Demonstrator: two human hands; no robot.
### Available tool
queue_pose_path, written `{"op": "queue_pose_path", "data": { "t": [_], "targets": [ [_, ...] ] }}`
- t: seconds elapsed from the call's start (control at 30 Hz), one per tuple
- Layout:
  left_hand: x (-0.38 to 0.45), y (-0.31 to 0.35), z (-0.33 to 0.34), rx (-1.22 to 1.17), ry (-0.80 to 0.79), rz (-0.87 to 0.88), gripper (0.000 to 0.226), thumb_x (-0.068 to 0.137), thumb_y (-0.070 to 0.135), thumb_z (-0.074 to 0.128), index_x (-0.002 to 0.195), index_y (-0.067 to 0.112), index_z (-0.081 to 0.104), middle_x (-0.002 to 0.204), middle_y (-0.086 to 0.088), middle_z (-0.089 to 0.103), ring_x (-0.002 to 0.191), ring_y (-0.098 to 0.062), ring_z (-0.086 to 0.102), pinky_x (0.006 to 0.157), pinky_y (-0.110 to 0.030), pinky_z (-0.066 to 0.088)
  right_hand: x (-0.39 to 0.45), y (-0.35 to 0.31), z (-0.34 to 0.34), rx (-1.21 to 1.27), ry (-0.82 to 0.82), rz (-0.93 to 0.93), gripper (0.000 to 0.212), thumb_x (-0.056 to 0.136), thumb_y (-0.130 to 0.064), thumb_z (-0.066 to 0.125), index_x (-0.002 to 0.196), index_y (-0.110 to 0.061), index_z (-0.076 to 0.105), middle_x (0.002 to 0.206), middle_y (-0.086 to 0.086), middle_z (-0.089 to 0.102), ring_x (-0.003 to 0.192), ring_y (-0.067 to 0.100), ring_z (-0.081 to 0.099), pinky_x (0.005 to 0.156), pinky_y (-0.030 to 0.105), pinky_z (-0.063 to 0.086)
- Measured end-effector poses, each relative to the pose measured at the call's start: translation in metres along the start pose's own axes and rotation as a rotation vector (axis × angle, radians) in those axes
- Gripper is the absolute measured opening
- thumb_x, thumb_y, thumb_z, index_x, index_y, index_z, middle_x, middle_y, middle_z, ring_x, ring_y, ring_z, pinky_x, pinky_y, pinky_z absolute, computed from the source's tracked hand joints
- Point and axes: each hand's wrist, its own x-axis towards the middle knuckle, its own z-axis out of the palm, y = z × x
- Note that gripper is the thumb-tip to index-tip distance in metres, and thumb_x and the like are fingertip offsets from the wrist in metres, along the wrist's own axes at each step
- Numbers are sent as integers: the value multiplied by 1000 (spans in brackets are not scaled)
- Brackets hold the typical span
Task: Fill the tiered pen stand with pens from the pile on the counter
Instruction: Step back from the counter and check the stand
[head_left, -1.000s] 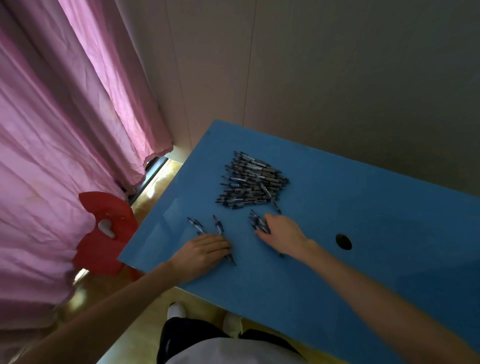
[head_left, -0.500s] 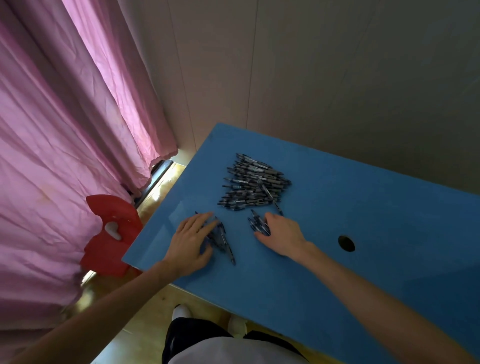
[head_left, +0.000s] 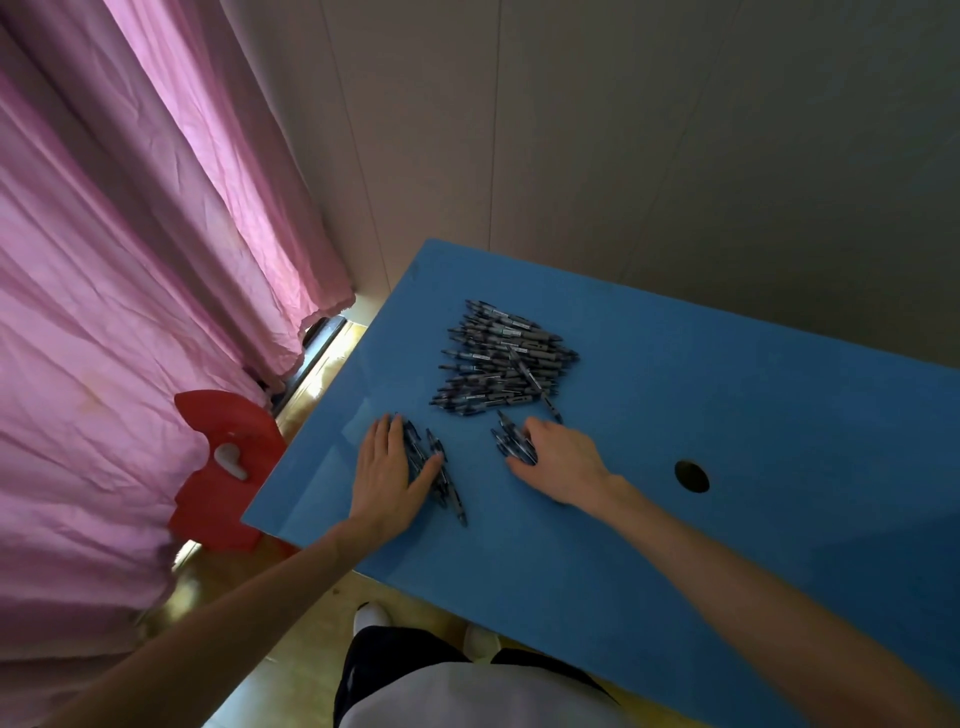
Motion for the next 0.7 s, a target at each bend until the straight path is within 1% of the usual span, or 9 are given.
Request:
{"op": "queue_pose_path", "data": {
  "t": [0.13, 0.23, 0.3, 0.37, 0.43, 0.5, 0.6, 0.63, 0.7],
  "targets": [
    [16, 4, -2, 100, 19, -12, 96, 95, 73, 38, 163, 15, 3, 171, -6, 2, 157, -27, 6, 126, -47, 11, 2, 1, -2, -25, -16, -10, 34, 93, -55, 56, 99, -23, 46, 91, -4, 59, 74, 15, 57, 60, 31, 44],
    [24, 4, -8, 154, 4, 59, 87, 96, 70, 40, 160, 15, 20, 167, -5, 20, 152, -27, 18, 124, -47, 17, 3, 2, -3, -28, -25, -14, 34, 93, -55, 57, 99, -23, 47, 91, -4, 60, 74, 15, 58, 60, 32, 46],
    [23, 6, -11, 115, 22, 59, 79, 97, 64, 47, 155, 13, 33, 161, -5, 32, 147, -27, 27, 122, -46, 24, 3, 1, -4, -38, -25, -13, 34, 93, -54, 56, 99, -22, 47, 90, -4, 59, 74, 15, 58, 60, 32, 46],
    [16, 9, -9, 85, 32, 84, 73, 97, 58, 53, 152, 13, 38, 157, -5, 38, 143, -26, 32, 120, -43, 30, 2, -2, -4, -59, -22, -13, 34, 94, -55, 55, 97, -22, 45, 89, -3, 58, 73, 15, 57, 58, 32, 43],
    [9, 14, -5, 60, -3, 154, 71, 97, 55, 54, 154, 15, 37, 157, -3, 39, 143, -24, 33, 119, -41, 33, 2, -6, -4, -83, -10, -11, 35, 95, -55, 54, 96, -22, 43, 87, -3, 56, 72, 16, 56, 57, 32, 42],
    [4, 18, -2, 57, -37, 209, 74, 98, 55, 53, 157, 18, 30, 162, -2, 30, 147, -24, 29, 120, -41, 32, 3, -10, -6, -111, -4, -7, 36, 96, -56, 53, 97, -21, 42, 87, -2, 56, 73, 17, 58, 58, 32, 45],
    [-1, 22, -2, 39, 0, 155, 81, 96, 60, 54, 159, 20, 22, 168, -4, 13, 152, -26, 16, 121, -45, 27, 4, -14, -9, -165, -21, 6, 38, 96, -57, 52, 99, -19, 44, 85, -2, 56, 71, 17, 56, 58, 33, 44],
    [-3, 23, -3, 37, 26, 107, 85, 94, 63, 55, 158, 19, 22, 166, -6, 15, 151, -27, 19, 120, -46, 30, 4, -16, -10, -202, -22, 13, 40, 96, -58, 52, 100, -18, 46, 84, -3, 54, 70, 17, 54, 57, 32, 41],
    [-7, 25, -6, 51, 66, 4, 90, 89, 70, 56, 154, 15, 27, 156, -7, 30, 142, -28, 35, 112, -46, 42, 7, -18, -12, -279, -20, 35, 46, 94, -62, 51, 104, -16, 49, 85, -2, 52, 70, 17, 51, 56, 31, 36]
  ]
}}
